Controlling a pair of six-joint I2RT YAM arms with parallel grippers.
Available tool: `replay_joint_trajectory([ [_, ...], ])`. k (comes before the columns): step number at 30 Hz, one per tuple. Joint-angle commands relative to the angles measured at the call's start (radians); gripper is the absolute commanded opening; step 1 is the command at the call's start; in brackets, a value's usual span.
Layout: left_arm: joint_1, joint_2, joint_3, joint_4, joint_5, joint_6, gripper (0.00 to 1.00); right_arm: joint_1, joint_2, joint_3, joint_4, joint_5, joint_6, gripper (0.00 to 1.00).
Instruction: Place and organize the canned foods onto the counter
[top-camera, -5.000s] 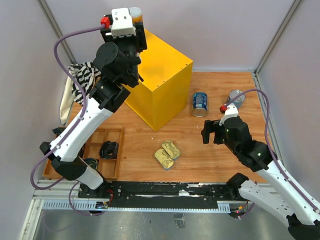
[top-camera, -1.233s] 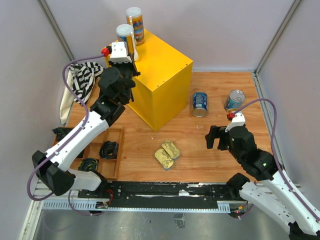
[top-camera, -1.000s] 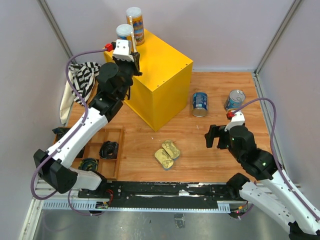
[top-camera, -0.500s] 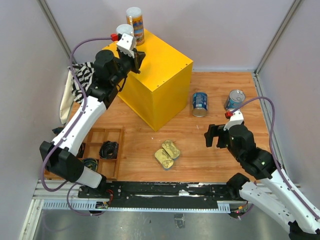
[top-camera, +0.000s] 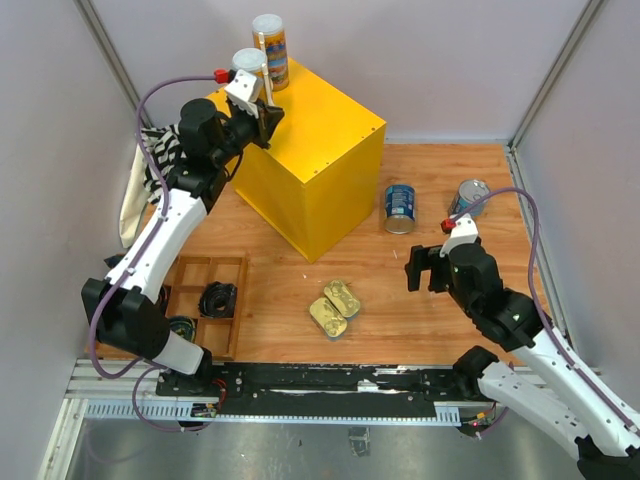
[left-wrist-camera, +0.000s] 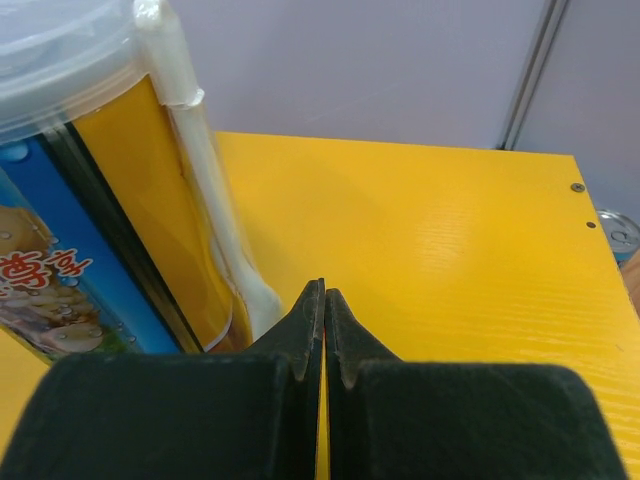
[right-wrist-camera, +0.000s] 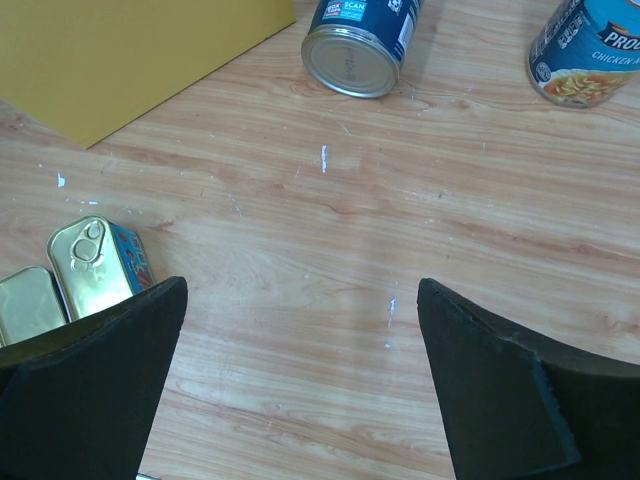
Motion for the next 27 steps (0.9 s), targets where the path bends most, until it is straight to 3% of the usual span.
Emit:
replay_joint_trajectory([
  [1, 0.021, 0.001, -0.004, 0.042, 0.051, -0.006, 0.0, -0.014, 0.015, 0.003, 0.034, 0.008, -0.016, 0.98],
  [27, 0.053, 0.083, 0.026, 0.137, -0.041, -0.044, 0.0, -0.022, 0.074, 0.002, 0.077, 0.01, -0.023, 0.98],
])
